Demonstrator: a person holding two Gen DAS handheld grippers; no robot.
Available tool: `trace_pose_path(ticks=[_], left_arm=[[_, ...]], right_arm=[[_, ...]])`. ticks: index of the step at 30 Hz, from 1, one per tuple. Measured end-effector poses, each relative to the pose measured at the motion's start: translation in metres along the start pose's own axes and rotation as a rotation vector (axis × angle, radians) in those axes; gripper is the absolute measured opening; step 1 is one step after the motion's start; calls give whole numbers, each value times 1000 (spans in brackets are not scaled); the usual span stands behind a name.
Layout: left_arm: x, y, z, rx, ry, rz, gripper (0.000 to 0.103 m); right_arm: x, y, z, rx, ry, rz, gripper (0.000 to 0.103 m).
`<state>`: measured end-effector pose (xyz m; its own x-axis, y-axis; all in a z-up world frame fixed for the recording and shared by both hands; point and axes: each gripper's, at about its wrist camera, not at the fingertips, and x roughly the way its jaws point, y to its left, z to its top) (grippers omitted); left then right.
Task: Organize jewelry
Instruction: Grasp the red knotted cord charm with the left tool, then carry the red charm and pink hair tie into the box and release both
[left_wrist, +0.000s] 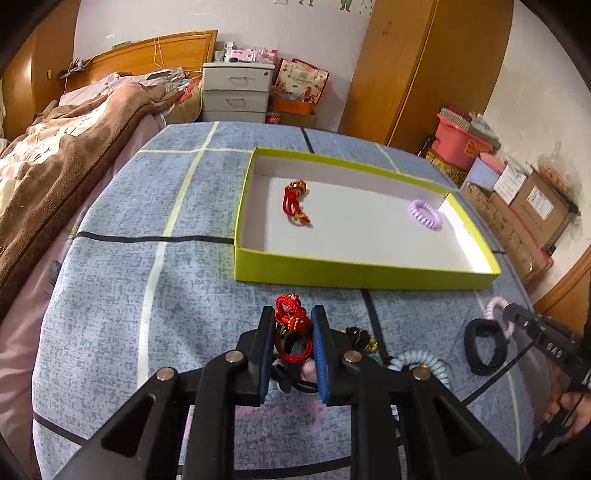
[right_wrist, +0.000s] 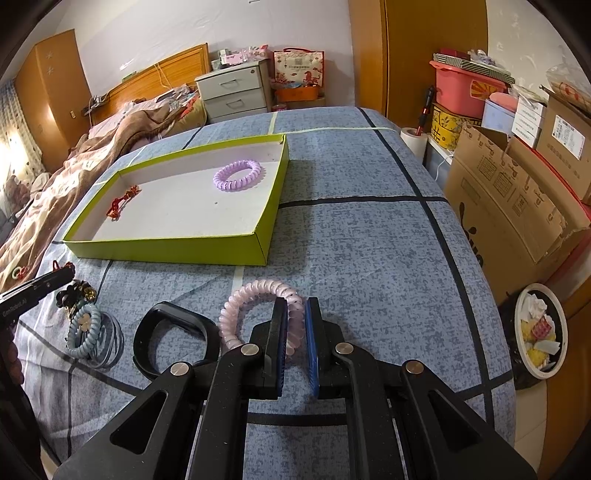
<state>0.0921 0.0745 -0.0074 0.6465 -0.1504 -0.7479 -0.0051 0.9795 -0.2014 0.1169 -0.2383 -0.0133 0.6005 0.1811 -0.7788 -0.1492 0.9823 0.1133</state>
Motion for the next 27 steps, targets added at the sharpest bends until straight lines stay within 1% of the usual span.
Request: trace_pose_path(ticks=[7,9,12,15,21,27], left_arm=[[-14,1,6,-3,-37,-19,20],[-17,3,8,-21,-41,-45,20],[-22,1,12,-12,-54,-29,20],[-26,-2,17,-5,-68,-32,20],[-29,-9,30,19,-85,-34,20],[-20,-14,46,34,-79,-53,20]], right_arm=[[-8,0,1,8,-32,17,10],[-11,-1,2,15,-46,23,10],[-16,0,4,20,-58,46,10],[-21,1,8,21,-73,56,10],[-30,12,28,12,-105,90,10],[-22,28,54,-7,-113,136,10]])
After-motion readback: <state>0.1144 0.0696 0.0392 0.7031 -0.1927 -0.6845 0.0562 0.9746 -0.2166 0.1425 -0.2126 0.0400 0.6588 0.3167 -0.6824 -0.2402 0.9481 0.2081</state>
